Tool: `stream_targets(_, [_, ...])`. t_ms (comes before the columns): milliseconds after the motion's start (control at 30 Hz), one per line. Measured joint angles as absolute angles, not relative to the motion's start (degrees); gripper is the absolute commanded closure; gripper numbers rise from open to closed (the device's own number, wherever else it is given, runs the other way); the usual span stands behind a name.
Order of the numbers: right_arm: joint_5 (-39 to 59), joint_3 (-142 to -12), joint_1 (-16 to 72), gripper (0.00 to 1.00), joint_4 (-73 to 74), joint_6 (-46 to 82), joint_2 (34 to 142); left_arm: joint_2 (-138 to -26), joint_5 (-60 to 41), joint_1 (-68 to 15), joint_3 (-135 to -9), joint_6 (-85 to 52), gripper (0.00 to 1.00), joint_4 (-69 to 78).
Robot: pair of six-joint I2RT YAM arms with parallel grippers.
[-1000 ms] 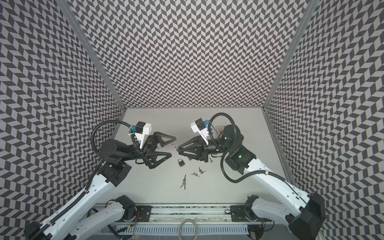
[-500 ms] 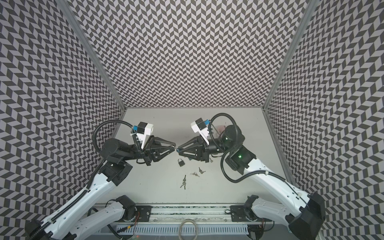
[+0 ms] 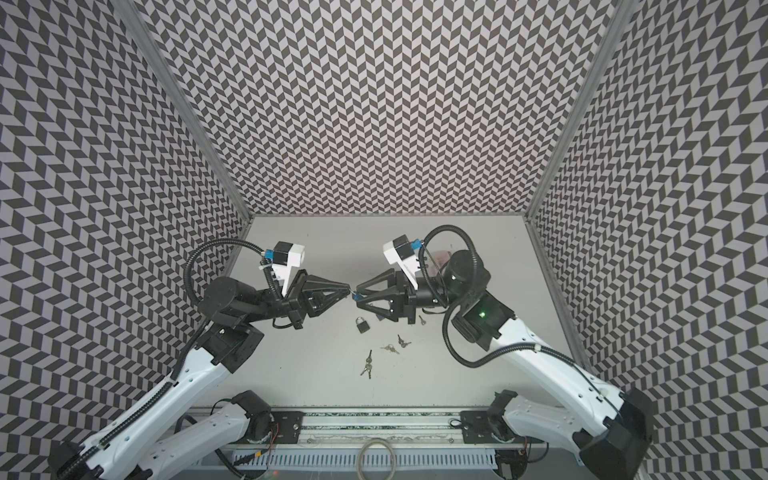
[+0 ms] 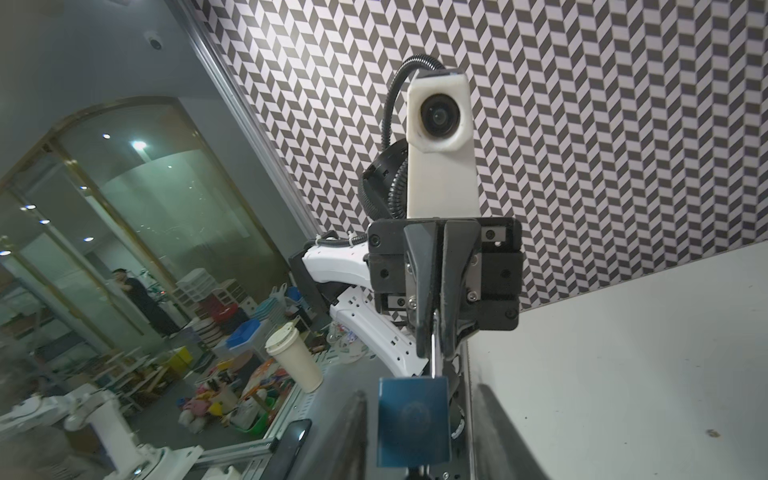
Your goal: Lock with the key
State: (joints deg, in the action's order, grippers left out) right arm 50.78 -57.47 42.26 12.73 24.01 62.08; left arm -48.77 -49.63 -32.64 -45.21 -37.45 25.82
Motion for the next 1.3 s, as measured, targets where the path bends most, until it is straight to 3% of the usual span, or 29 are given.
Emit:
stream_targets(67, [46.70,-56.71,42.59,0.16,12.75,21.91,60.14,-47.68,-47.07,-32.64,-44.56,-39.66,1.00,28.67])
stream_targets(233, [37.76,-53.28,43.83,0.20,18.33,22.06,53.84,-47.00,-43.13,-33.12,-43.81,-44.73,1.00,36.82])
stream_targets(467, [28.56,-57.10,50.37,0.21,21.21,23.77,57.30,-48.82,-42.74,-35.70,-43.81,-46.39,1.00,42.06])
stream_targets(600, [26.61,-58.74,53.32,0.35,21.12,23.51,59.72,-49.08,-42.68,-36.42,-43.81,-46.39,1.00,42.76])
stream_targets(833, [25.78,-58.87,54.26,0.51,21.12,23.66,60.51,-48.93,-41.85,-36.77,-43.81,-46.37,1.00,43.22])
stream_targets(1300, [26.87,-57.67,54.50,0.66,21.32,25.76,60.42,-48.25,-41.04,-36.88,-43.83,-46.39,1.00,43.22])
